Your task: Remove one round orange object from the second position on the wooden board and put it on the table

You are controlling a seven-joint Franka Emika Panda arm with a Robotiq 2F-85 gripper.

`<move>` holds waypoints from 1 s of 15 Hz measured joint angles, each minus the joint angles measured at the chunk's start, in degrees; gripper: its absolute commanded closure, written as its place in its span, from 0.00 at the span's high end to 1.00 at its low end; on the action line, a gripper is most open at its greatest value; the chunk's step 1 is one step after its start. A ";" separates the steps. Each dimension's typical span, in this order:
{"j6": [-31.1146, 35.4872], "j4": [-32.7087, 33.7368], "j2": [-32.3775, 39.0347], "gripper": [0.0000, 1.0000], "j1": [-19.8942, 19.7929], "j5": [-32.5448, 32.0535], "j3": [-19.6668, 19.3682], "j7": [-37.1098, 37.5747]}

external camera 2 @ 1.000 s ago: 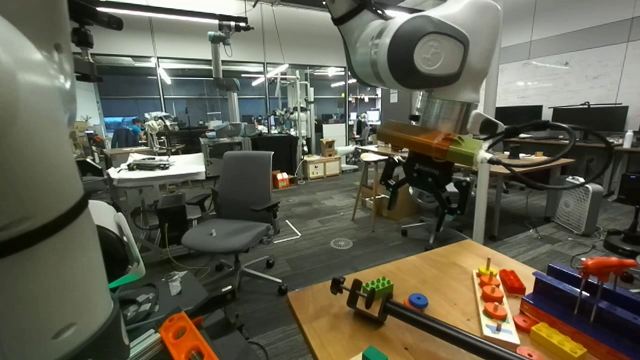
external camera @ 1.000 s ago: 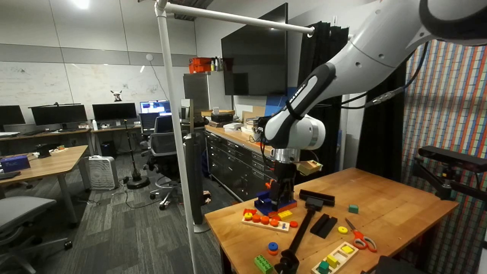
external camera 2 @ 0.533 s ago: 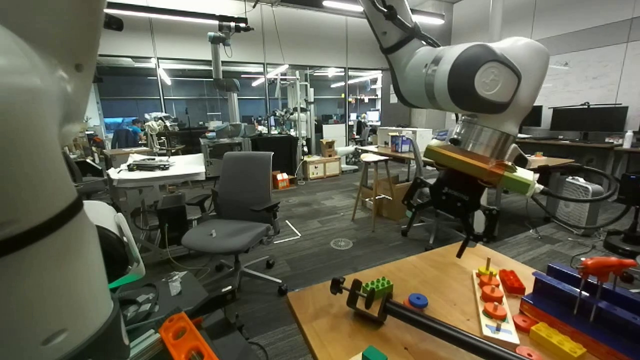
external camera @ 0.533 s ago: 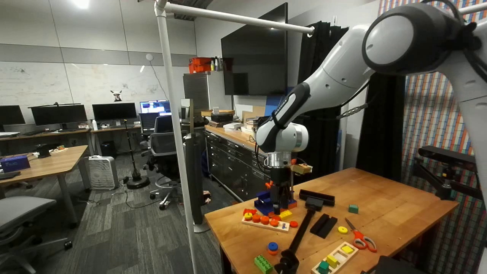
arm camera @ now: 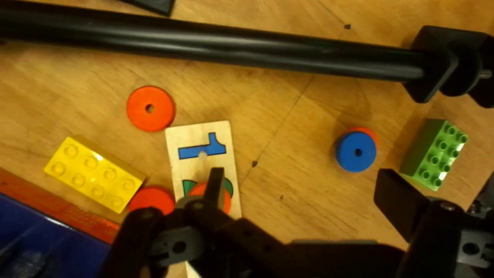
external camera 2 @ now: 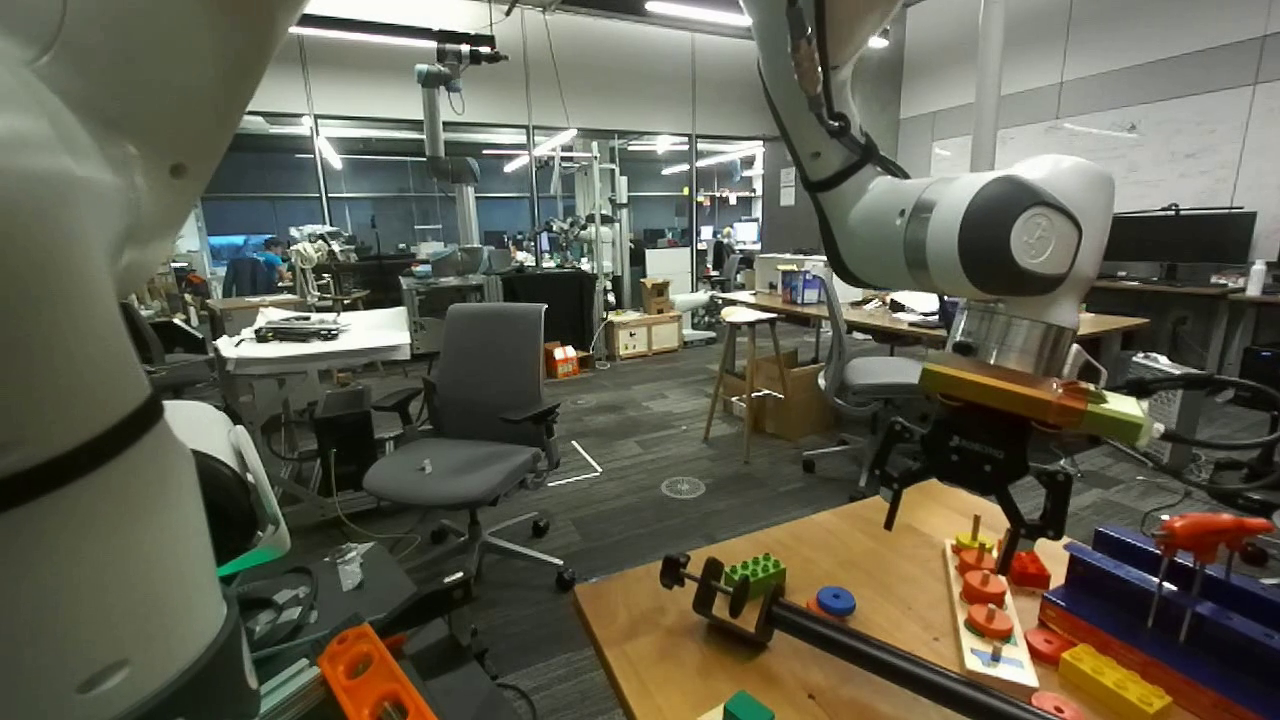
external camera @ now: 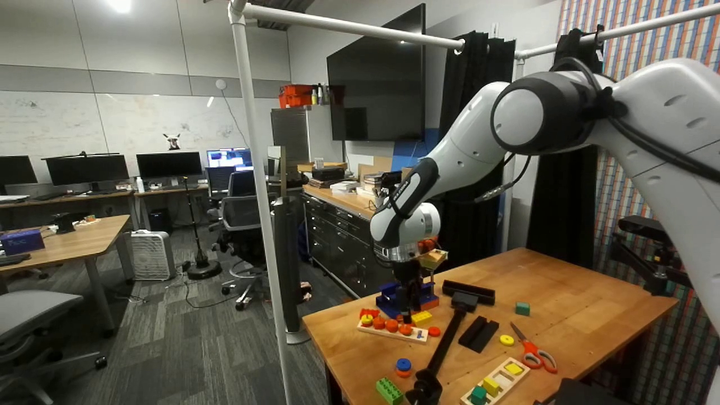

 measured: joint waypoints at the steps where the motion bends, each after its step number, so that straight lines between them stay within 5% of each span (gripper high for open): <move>1: 1.21 0.90 1.14 1.00 0.00 -0.94 0.10 0.40; 15: 11.57 3.49 5.55 1.00 -4.31 -2.97 1.79 0.56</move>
